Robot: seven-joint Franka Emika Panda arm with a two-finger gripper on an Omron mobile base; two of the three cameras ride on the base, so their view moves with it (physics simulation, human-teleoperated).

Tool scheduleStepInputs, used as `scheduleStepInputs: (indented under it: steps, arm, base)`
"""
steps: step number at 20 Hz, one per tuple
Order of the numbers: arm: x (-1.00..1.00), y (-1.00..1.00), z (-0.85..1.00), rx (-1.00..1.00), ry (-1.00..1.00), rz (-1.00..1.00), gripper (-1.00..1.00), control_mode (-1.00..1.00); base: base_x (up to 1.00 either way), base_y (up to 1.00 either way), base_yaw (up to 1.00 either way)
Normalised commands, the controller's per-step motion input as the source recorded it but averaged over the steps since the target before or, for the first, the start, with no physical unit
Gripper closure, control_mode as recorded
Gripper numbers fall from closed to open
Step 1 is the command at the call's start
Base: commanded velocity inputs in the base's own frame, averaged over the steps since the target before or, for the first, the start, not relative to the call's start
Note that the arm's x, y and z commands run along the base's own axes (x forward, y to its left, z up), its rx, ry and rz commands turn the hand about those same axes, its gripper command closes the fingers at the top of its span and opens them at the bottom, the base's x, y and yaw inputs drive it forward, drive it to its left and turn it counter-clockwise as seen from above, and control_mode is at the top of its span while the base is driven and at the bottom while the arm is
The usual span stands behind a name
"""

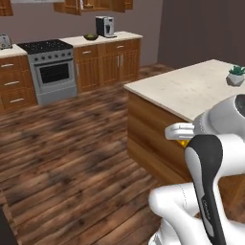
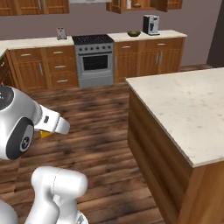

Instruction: Pick the cheese from the fridge and the cheese grater from the cabinet and place them next to the salad bowl.

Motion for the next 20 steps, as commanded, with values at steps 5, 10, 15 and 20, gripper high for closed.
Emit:
scheduleStepInputs:
  steps: [5,10,15,20]
  arm:
    - [0.0,0.0,0.0,0.0,0.0,0.0,1.0,1.0]
    - [0.0,0.0,0.0,0.0,0.0,0.0,1.0,1.0]
    - [0.0,0.0,0.0,0.0,0.0,0.0,1.0,1.0]
    - [0.0,0.0,0.0,0.0,0.0,0.0,1.0,1.0]
  base:
    - [0.83,0.04,0.01]
    - [0.87,0.03,0.0]
    - [0.9,0.0,0.0]
    - [0.89,0.0,0.0]
